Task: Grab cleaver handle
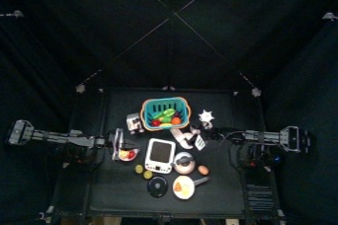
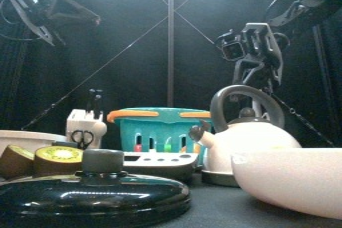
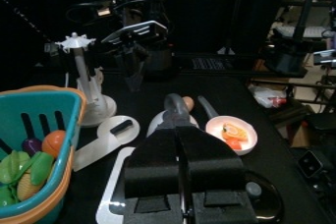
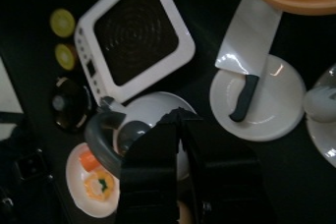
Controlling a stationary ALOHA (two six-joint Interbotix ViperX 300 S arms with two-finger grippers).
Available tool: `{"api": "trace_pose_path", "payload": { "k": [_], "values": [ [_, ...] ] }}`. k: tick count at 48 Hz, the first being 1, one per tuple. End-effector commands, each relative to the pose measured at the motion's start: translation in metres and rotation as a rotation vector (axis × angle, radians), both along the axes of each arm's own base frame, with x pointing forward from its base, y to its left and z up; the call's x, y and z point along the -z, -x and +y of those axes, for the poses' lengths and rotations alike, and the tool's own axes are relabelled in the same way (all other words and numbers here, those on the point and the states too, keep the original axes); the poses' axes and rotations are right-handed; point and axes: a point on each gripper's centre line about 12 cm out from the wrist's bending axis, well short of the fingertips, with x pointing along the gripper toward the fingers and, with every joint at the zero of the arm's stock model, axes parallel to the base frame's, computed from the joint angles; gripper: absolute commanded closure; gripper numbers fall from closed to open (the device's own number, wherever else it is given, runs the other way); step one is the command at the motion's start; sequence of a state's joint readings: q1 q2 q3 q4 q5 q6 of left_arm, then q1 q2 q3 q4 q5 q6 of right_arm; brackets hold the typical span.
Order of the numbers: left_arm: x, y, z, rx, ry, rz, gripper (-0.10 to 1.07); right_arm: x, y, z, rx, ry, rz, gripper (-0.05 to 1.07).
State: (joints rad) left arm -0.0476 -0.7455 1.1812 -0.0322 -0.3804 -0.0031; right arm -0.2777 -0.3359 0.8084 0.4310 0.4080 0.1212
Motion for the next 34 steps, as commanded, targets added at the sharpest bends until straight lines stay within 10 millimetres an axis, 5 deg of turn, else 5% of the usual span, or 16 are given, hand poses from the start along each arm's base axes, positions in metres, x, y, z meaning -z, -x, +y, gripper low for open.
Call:
{"api": "trace_pose_path", "payload": {
  "k": [1, 26, 34],
  "values": [
    [-0.005, -0.002, 0.0, -0.003, 0.009, -0.018, 0.82, -0.005, -0.009, -0.008, -0.027, 0.012, 0.051, 0.92],
    [0.01, 0.004, -0.012, 0.019, 0.129, 0.03, 0.82, 0.032, -0.022, -0.018, -0.123, 0.091, 0.239, 0.38],
    [0.012, 0.006, -0.021, 0.059, 0.123, 0.038, 0.82, 0.034, -0.021, -0.012, -0.141, 0.091, 0.246, 0.3]
  ]
}}
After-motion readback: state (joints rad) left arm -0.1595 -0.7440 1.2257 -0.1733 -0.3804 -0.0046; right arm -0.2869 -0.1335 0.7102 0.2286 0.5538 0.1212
